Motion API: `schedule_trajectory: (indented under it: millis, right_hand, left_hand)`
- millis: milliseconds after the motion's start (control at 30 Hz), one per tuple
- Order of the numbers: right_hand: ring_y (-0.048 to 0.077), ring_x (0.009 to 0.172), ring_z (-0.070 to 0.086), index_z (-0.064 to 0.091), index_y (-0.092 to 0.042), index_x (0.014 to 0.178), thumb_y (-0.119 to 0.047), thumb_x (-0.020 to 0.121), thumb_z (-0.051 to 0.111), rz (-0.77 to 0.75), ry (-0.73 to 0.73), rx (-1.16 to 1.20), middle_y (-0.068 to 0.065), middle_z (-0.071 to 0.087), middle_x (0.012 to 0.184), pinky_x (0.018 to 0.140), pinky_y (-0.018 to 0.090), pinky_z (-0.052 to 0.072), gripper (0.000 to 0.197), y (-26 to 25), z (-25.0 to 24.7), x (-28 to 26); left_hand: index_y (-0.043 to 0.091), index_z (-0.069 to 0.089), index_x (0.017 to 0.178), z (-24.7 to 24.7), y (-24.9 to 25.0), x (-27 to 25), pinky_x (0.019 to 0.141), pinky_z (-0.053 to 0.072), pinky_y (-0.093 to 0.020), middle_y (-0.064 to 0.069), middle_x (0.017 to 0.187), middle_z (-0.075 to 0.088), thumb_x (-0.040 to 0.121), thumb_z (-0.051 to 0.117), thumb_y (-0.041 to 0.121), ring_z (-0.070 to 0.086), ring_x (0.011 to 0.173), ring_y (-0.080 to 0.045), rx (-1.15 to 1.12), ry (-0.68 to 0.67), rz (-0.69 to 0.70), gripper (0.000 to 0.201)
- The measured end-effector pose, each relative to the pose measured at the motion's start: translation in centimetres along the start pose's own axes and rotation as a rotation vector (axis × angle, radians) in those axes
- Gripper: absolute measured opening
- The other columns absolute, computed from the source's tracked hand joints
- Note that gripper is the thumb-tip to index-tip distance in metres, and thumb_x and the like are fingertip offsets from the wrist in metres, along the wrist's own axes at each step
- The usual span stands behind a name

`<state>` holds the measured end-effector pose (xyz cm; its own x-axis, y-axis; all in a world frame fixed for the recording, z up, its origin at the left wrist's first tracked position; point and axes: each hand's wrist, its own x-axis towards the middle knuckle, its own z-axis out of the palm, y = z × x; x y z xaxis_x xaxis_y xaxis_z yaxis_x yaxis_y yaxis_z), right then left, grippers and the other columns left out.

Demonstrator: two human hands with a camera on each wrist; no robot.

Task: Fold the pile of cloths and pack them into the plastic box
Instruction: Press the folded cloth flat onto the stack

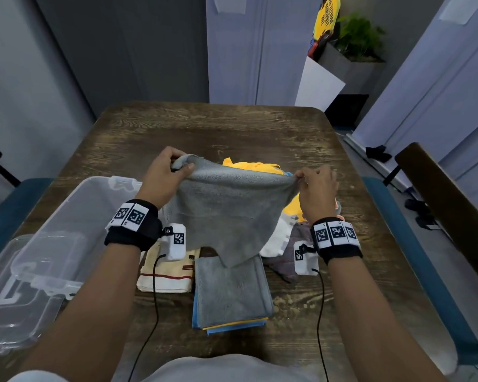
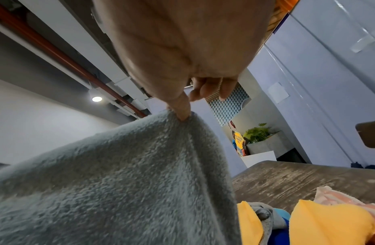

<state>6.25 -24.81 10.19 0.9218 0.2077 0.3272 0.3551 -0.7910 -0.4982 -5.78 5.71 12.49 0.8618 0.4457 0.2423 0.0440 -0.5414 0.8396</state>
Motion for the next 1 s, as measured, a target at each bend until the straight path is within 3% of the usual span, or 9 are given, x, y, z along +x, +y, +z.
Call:
schedule_trajectory:
  millis: [167, 367, 433, 500, 567, 667, 767, 833, 1000]
  right_hand:
    - [0.034, 0.082, 0.058, 0.056, -0.024, 0.102, -0.029, 0.095, 0.032, 0.183, -0.066, 0.314, 0.011, 0.066, 0.085, 0.074, 0.05, 0.053, 0.025, -0.7, 0.1, 0.0]
    - [0.034, 0.083, 0.069, 0.057, -0.006, 0.084, -0.072, 0.086, 0.047, 0.409, -0.085, 0.575, 0.018, 0.068, 0.088, 0.078, 0.058, 0.057, 0.068, -1.0, 0.7, 0.0]
    - [0.031, 0.077, 0.068, 0.053, 0.0, 0.079, -0.058, 0.085, 0.061, 0.386, -0.03, 0.614, 0.021, 0.065, 0.081, 0.072, 0.052, 0.06, 0.059, -1.8, 0.1, 0.0]
    - [0.018, 0.061, 0.054, 0.049, -0.003, 0.076, -0.024, 0.088, 0.064, 0.325, -0.028, 0.615, 0.016, 0.05, 0.072, 0.062, 0.03, 0.057, 0.028, -3.0, -1.3, 0.0]
    - [0.003, 0.051, 0.033, 0.044, -0.009, 0.08, 0.001, 0.084, 0.057, 0.262, -0.062, 0.653, 0.006, 0.036, 0.071, 0.045, 0.013, 0.034, 0.018, -3.9, -2.3, 0.1]
    - [0.0, 0.063, 0.04, 0.045, -0.012, 0.091, 0.013, 0.079, 0.049, 0.138, -0.131, 0.78, 0.003, 0.043, 0.08, 0.058, 0.017, 0.037, 0.028, -5.4, -3.2, -0.1]
    - [0.033, 0.085, 0.057, 0.044, -0.027, 0.128, 0.006, 0.076, 0.051, 0.025, -0.242, 0.866, 0.029, 0.055, 0.108, 0.074, 0.042, 0.048, 0.063, -6.6, -3.0, -1.3]
    - [0.049, 0.093, 0.059, 0.041, -0.03, 0.132, 0.006, 0.08, 0.049, -0.013, -0.312, 0.882, 0.028, 0.061, 0.112, 0.074, 0.058, 0.05, 0.064, -7.2, -2.5, -2.3]
    - [0.03, 0.105, 0.069, 0.049, -0.011, 0.127, 0.018, 0.089, 0.04, -0.048, -0.493, 0.934, 0.014, 0.072, 0.112, 0.091, 0.054, 0.054, 0.048, -8.0, -1.5, -4.9]
  left_hand:
    - [0.008, 0.069, 0.106, -0.7, -0.2, -0.1, 0.084, 0.05, -0.023, 0.001, 0.099, 0.072, 0.098, 0.056, 0.002, 0.064, 0.091, -0.006, -0.203, 0.082, 0.002, 0.017]
    - [0.013, 0.064, 0.092, -0.5, 2.5, -2.2, 0.076, 0.044, -0.029, 0.0, 0.084, 0.061, 0.1, 0.057, 0.028, 0.054, 0.08, -0.013, -0.587, -0.031, -0.016, 0.018]
    - [0.013, 0.063, 0.085, -0.5, 4.1, -3.0, 0.069, 0.045, -0.024, 0.004, 0.077, 0.06, 0.095, 0.058, 0.034, 0.052, 0.07, -0.009, -0.636, -0.12, 0.001, 0.024]
    - [0.01, 0.061, 0.084, -0.4, 5.8, -3.6, 0.065, 0.046, -0.019, 0.011, 0.073, 0.062, 0.095, 0.054, 0.028, 0.054, 0.065, -0.002, -0.613, -0.175, 0.043, 0.022]
    - [0.008, 0.061, 0.088, -0.2, 7.1, -3.8, 0.069, 0.046, -0.017, 0.016, 0.076, 0.065, 0.097, 0.052, 0.022, 0.056, 0.069, 0.002, -0.58, -0.196, 0.096, 0.02]
    - [0.004, 0.063, 0.098, 0.2, 7.8, -3.3, 0.079, 0.049, -0.019, 0.006, 0.09, 0.068, 0.102, 0.052, 0.01, 0.06, 0.083, -0.004, -0.556, -0.182, 0.142, 0.013]
    - [0.003, 0.061, 0.105, 1.5, 7.7, -3.1, 0.085, 0.047, -0.031, -0.012, 0.097, 0.065, 0.101, 0.052, 0.008, 0.059, 0.09, -0.018, -0.483, -0.198, 0.179, 0.011]
    - [0.01, 0.062, 0.103, 3.0, 7.9, -3.5, 0.076, 0.046, -0.027, -0.007, 0.091, 0.063, 0.102, 0.052, 0.007, 0.056, 0.082, -0.015, -0.51, -0.206, 0.148, 0.011]
    - [0.008, 0.063, 0.099, 5.5, 7.5, -5.4, 0.072, 0.046, -0.02, 0.003, 0.084, 0.063, 0.101, 0.058, 0.012, 0.056, 0.079, -0.006, -0.502, -0.155, 0.053, 0.006]
